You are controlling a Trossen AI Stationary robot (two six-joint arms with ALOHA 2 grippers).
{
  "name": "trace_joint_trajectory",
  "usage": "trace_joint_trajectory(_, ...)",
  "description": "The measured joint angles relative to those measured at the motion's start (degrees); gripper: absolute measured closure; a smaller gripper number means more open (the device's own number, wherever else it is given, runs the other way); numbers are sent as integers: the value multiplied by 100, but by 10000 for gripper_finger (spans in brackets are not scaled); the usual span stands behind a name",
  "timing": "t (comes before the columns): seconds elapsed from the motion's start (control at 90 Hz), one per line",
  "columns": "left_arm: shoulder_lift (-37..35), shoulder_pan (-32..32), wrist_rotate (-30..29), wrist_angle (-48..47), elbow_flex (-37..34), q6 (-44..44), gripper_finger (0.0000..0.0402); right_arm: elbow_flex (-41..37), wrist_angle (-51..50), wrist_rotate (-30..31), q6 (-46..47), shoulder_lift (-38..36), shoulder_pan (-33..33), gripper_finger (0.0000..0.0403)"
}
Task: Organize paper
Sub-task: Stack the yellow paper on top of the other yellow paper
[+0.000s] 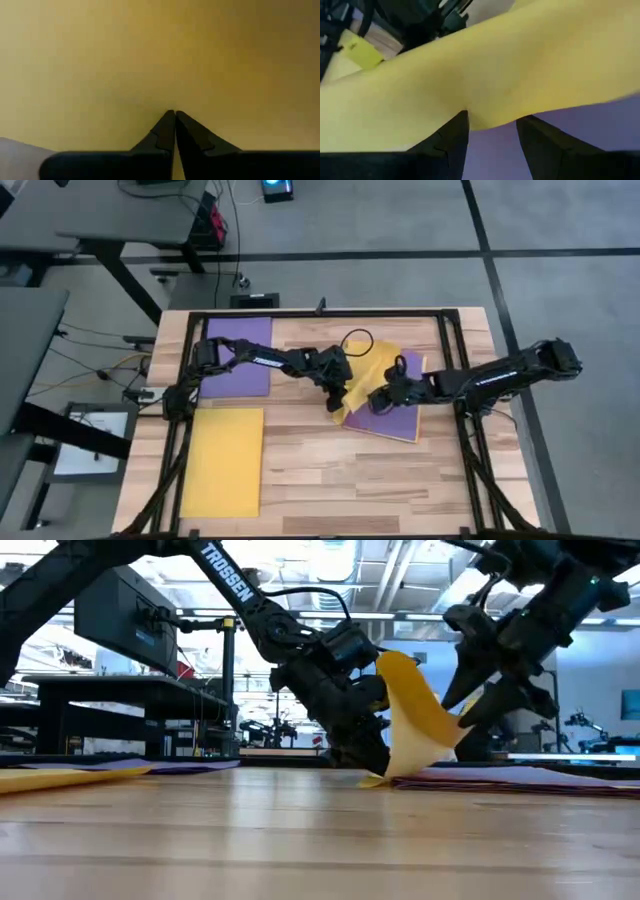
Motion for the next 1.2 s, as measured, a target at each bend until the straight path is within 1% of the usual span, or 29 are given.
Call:
trace_joint_trajectory(0.122, 0, 1, 3, -2, 0, 2, 402, 0, -160, 1, 1274, 0, -33, 243)
trace_joint_trajectory(0.167, -1, 1, 1, -1, 0, 2, 402, 0, -179, 13, 1557, 0, -35, 238)
trace_joint_trajectory(0.267, 0, 1, 7, -3, 0, 2, 402, 0, -191, 236, 1734, 0, -35, 222)
trace_joint_trajectory(0.433, 0, 3, 79, -7, 0, 3, 402, 0, -177, 1063, 1929, 2, -35, 196)
trace_joint_trajectory(0.511, 0, 1, 108, -35, 0, -2, 402, 0, -23, 1246, 1914, -16, -31, 192)
trace_joint_trajectory(0.733, 0, 1, 135, -139, 0, 4, 402, 2, 501, 1233, 1818, -132, 38, 194)
trace_joint_trajectory(0.844, -1, 1, 135, -143, 0, 4, 402, 0, 407, 1207, 2028, -155, -2, 195)
trace_joint_trajectory(0.911, 0, 1, 133, -141, 0, 4, 402, 0, 172, 1140, 2356, -170, -71, 196)
trace_joint_trajectory(0.989, -2, 1, 133, -138, 0, 4, 402, 0, -99, 1051, 2529, -170, -162, 196)
trace_joint_trajectory(1.1, -1, 1, 128, -138, 0, 4, 402, -4, -320, 988, 2473, -170, -255, 196)
trace_joint_trajectory(1.2, 0, 1, 128, -136, 0, 4, 402, -4, -362, 636, 2043, -168, -418, 206)
